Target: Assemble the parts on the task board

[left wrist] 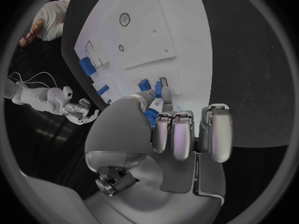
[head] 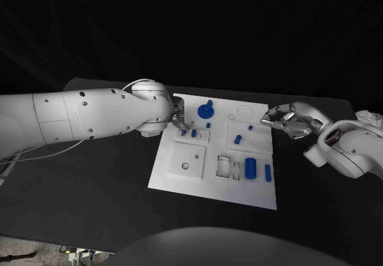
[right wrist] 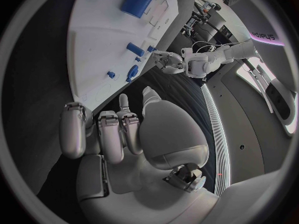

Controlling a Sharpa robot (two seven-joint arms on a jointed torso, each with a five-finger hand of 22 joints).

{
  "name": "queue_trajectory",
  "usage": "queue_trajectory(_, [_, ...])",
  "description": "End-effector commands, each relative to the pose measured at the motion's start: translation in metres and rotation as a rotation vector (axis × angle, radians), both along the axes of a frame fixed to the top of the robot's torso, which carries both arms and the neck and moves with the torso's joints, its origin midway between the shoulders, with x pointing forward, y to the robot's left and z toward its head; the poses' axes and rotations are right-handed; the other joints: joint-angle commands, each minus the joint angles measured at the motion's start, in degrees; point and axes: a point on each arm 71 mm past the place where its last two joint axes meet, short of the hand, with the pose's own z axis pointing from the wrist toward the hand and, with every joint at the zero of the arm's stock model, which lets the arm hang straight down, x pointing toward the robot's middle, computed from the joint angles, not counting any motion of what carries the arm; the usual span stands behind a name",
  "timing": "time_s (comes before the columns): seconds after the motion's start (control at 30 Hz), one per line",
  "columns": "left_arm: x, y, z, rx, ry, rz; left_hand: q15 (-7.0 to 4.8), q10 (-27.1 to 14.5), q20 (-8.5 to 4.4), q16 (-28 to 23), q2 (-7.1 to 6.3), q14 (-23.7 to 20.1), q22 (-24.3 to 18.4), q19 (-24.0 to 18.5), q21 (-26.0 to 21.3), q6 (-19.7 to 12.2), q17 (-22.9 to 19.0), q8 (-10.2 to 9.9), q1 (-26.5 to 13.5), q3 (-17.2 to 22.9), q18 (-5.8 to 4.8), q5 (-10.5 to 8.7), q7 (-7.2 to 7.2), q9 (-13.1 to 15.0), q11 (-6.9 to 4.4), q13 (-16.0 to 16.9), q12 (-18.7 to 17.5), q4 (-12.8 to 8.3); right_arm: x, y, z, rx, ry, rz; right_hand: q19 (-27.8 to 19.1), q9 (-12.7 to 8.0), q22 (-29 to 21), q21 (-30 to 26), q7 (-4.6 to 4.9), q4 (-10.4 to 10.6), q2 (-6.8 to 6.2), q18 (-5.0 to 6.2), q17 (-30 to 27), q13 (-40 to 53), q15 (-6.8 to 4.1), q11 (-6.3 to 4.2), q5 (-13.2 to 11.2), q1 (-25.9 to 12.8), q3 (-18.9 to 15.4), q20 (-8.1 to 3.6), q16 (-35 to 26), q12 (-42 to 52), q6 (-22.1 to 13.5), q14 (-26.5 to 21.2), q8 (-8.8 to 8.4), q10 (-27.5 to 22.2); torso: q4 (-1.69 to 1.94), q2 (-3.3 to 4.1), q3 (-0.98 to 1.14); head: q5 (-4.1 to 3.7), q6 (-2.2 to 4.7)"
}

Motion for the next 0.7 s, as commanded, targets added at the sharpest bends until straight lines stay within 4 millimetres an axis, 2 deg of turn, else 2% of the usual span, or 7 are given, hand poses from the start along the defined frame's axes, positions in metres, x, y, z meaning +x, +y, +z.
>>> queue_trajectory(0.03, [0.0, 0.0034, 0.0022, 0.032, -0.05, 0.033, 0.07, 6.1, -0.05, 0.1, -0.09, 5.9, 12.4, 3.2, -0.2, 0.3, 15.1, 0.2, 0.2, 0.0, -0.07, -0.08, -0.35, 0.1, 0.25, 15.1, 0.1, -0.2, -0.0006, 0.0006, 0.0, 0.002, -0.007, 0.011, -0.5, -0.1, 10.8, -0.3, 0.05, -0.4, -0.05, 1.1, 15.1, 14.9, 0.37, 0.52, 0.3, 0.5, 0.0, -0.02, 0.2, 0.1, -0.4, 6.2, -0.28, 6.1, -0.01, 0.01, 0.02, 0.0, 0.01])
queue_trajectory(0.3, [-0.0034, 0.0069, 0.004, 0.046, -0.112, 0.024, 0.06, 6.1, -0.06, 0.1, -0.07, 5.9, 12.4, 3.1, -0.3, 0.4, 15.1, 0.2, 0.1, -0.1, -0.07, -0.14, -0.35, 0.1, 0.25, 15.1, 0.1, -0.1, -0.0007, 0.0003, -0.0009, 0.003, -0.008, 0.01, -0.6, -0.1, 10.8, -0.3, 0.07, -0.4, -0.07, 1.12, 15.1, 14.9, 0.37, 0.5, 0.3, 0.5, 0.0, -0.01, 0.2, 0.1, -0.5, 6.2, -0.35, 6.1, 0.07, -0.03, 0.01, 0.22, 0.01])
queue_trajectory(0.7, [-0.0045, 0.0094, 0.0021, 0.057, -0.11, 0.027, 0.06, 6.1, -0.06, 0.1, 0.04, 5.9, 12.3, 3.1, -0.3, 0.4, 15.1, 0.2, -0.2, -0.2, -0.05, -0.2, -0.35, 0.1, 0.25, 15.1, 0.1, 0.0, -0.001, 0.0013, -0.0023, 0.006, -0.009, 0.011, -0.7, -0.2, 10.7, -0.5, 0.08, -0.4, -0.08, 1.15, 15.1, 14.9, 0.37, 0.49, 0.3, 0.5, 0.0, -0.01, 0.2, 0.1, -0.6, 6.2, -0.4, 6.1, -0.04, -0.01, -0.02, 0.39, 0.01])
